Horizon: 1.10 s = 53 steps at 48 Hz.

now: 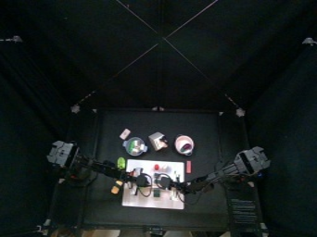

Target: Cut third and fourth piece of sushi

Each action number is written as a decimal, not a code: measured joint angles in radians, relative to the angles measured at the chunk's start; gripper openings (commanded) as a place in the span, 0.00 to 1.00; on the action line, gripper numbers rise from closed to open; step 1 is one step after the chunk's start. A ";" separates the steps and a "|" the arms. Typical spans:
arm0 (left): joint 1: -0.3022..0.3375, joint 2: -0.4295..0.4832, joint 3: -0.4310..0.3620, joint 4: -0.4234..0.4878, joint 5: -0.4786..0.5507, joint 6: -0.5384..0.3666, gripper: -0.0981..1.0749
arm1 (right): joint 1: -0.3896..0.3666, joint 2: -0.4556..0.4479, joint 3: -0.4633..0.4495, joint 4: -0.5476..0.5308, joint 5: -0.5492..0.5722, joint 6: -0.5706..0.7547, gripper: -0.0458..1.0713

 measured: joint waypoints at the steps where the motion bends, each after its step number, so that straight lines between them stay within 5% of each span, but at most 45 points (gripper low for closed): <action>1: -0.003 -0.003 0.002 0.000 0.000 0.000 0.42 | 0.002 -0.002 -0.002 0.000 0.005 0.000 0.42; 18: -0.049 -0.107 0.020 0.008 0.002 -0.002 0.43 | 0.060 -0.049 -0.031 -0.002 0.049 0.000 0.42; 53: -0.107 -0.037 -0.003 -0.137 -0.011 -0.005 0.42 | 0.087 -0.018 -0.035 0.012 0.049 0.003 0.42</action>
